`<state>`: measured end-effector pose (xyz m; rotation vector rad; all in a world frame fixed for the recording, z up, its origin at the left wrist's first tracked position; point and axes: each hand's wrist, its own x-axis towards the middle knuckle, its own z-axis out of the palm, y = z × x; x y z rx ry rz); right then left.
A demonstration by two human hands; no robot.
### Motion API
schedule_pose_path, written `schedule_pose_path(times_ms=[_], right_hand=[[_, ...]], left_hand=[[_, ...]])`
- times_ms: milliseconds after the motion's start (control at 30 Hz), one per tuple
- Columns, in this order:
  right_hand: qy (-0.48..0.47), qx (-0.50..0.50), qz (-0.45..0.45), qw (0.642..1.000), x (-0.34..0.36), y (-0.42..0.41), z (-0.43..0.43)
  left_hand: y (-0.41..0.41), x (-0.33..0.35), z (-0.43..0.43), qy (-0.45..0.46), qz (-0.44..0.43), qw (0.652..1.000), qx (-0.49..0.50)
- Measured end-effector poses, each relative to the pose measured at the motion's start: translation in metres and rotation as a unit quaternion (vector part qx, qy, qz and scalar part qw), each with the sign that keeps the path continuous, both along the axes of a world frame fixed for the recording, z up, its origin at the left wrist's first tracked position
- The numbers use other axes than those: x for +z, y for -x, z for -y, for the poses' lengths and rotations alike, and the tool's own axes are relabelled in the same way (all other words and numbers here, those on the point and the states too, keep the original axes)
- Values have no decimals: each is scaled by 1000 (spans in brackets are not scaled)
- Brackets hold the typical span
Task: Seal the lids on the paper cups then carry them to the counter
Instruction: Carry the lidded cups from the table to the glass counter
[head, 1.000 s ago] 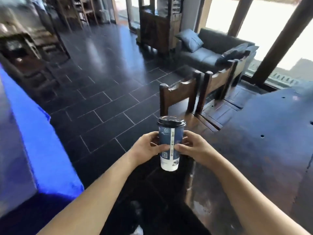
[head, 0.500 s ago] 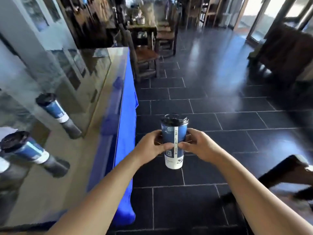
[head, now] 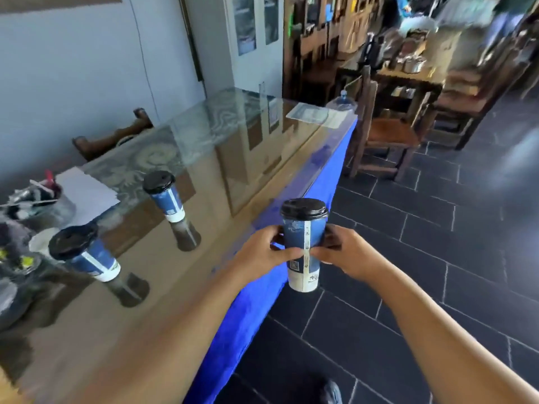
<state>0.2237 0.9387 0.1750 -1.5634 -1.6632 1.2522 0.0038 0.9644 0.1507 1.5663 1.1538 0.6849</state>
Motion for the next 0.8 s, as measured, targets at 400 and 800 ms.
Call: schedule_pose_path(times_ms=[400,800], right_hand=[[3,238,40,970,3,44,-243],[-83,390,191,897,-55,167,-466]], left_hand=[[28,-1,-131,25,-13,970,243],[111,-56,-308,20,-80,921,381]])
